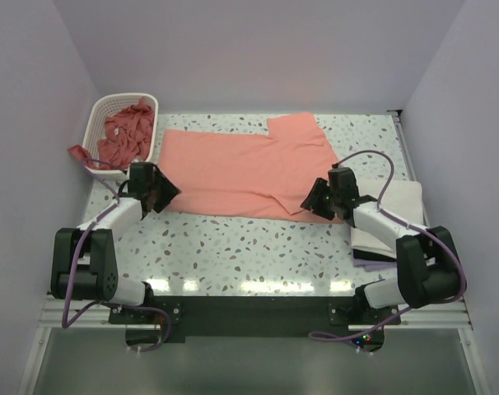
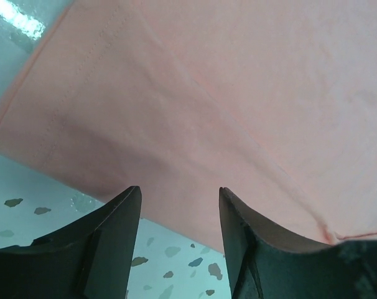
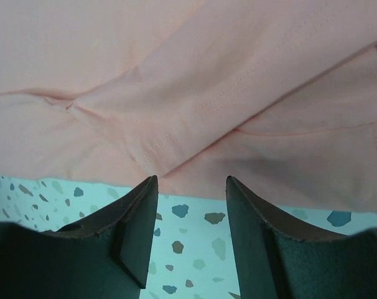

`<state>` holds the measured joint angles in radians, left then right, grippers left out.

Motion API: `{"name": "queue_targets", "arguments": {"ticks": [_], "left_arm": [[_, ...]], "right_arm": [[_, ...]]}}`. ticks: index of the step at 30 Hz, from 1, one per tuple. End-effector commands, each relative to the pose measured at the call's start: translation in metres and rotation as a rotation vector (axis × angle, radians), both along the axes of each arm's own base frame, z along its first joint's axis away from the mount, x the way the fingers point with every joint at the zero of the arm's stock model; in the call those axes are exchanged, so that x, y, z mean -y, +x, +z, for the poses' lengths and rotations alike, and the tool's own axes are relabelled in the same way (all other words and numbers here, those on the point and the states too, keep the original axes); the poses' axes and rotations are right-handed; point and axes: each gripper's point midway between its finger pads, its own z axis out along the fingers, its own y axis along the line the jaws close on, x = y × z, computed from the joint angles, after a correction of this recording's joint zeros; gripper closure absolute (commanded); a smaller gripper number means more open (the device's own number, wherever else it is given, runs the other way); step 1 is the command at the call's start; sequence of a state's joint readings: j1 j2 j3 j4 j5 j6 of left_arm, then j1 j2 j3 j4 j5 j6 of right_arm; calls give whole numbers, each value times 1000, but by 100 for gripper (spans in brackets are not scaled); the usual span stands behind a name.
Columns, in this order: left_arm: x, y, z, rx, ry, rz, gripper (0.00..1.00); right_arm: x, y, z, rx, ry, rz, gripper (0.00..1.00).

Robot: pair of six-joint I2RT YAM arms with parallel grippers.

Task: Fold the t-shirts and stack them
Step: Fold the tshirt

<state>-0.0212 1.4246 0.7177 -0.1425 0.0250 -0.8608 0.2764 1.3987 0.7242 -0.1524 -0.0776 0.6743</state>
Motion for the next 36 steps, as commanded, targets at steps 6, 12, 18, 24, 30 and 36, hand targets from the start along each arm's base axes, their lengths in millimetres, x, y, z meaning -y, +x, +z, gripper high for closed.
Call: {"name": "queue_targets", "arguments": {"ticks": [6,12,18,24,30,36], "left_arm": [[-8,5,-3,52,22,53,45],[-7,3,-2,55,15,49,45],[4,16,18,122,-33,9,46],[8,18,18,118,-49,0,47],[8,19,19,120,-53,-3,47],[11,22,20,117,-66,-9,48]], "right_arm": [[-2,22,-6,107,64,-99,49],[-5,24,2,138,112,-118,50],[-6,28,12,168,133,-132,50],[-7,30,2,143,127,-139,50],[-6,27,-14,116,124,-147,50],[-6,26,-26,92,122,-150,51]]}}
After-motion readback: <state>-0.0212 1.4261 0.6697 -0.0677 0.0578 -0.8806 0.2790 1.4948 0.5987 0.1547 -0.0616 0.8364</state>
